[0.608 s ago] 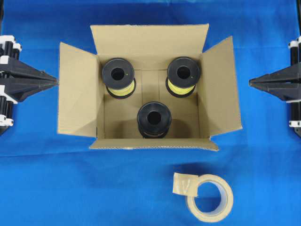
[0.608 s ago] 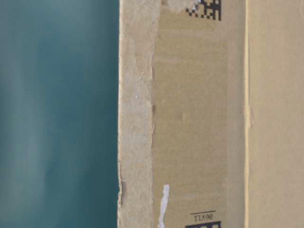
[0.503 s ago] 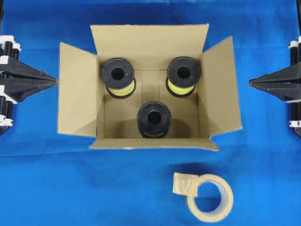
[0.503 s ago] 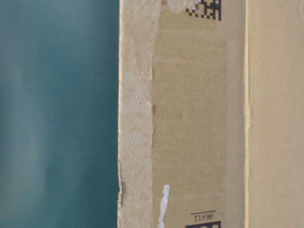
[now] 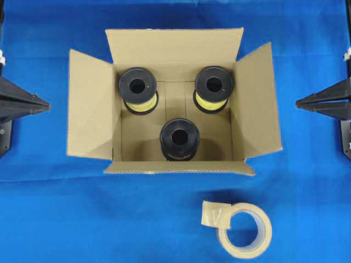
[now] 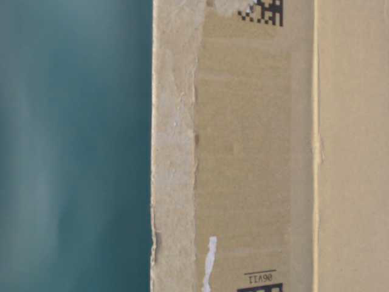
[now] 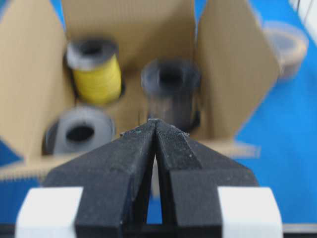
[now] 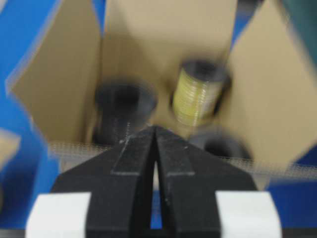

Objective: Close the cardboard box.
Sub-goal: 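Move both grippers inward toward the left and right side flaps, then push the left and right side flaps down over the spools with both grippers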

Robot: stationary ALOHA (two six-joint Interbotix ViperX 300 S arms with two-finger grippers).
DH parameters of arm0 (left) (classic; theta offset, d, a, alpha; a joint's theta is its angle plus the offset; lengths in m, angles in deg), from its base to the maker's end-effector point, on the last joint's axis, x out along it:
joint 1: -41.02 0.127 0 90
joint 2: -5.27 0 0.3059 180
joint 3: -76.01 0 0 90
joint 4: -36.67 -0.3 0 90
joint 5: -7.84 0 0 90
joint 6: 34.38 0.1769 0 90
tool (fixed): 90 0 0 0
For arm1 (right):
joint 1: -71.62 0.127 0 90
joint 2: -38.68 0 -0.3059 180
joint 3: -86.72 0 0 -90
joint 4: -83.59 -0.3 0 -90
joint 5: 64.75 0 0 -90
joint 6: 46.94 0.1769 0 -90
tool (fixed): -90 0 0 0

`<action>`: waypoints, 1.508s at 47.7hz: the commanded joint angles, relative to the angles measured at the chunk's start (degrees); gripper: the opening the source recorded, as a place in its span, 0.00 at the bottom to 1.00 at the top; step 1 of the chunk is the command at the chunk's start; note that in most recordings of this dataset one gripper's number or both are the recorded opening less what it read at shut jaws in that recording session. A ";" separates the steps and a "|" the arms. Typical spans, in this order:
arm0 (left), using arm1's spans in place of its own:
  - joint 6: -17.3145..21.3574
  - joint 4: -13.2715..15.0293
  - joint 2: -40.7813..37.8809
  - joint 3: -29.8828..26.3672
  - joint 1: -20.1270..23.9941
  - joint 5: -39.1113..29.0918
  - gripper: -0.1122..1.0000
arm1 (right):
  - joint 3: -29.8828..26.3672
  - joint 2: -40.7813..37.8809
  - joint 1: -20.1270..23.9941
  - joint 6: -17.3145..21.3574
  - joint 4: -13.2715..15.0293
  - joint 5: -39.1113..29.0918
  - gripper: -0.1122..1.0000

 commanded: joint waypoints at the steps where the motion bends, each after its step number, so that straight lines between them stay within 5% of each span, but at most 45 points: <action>1: 0.97 0.00 -0.53 -0.79 0.70 -4.57 0.10 | -0.97 -0.53 -0.09 0.09 -0.18 -4.92 0.10; 32: 1.32 0.35 -7.47 4.04 0.79 -3.34 0.10 | 4.31 -10.72 -2.46 3.43 -0.26 -5.54 0.10; 51: 1.67 0.35 -17.75 3.96 1.14 11.43 0.10 | 3.52 -13.89 -2.46 2.99 -0.18 3.25 0.10; 72: 2.11 0.35 -33.40 -5.54 1.32 21.80 0.10 | -3.08 -24.08 -2.46 2.37 0.18 13.10 0.10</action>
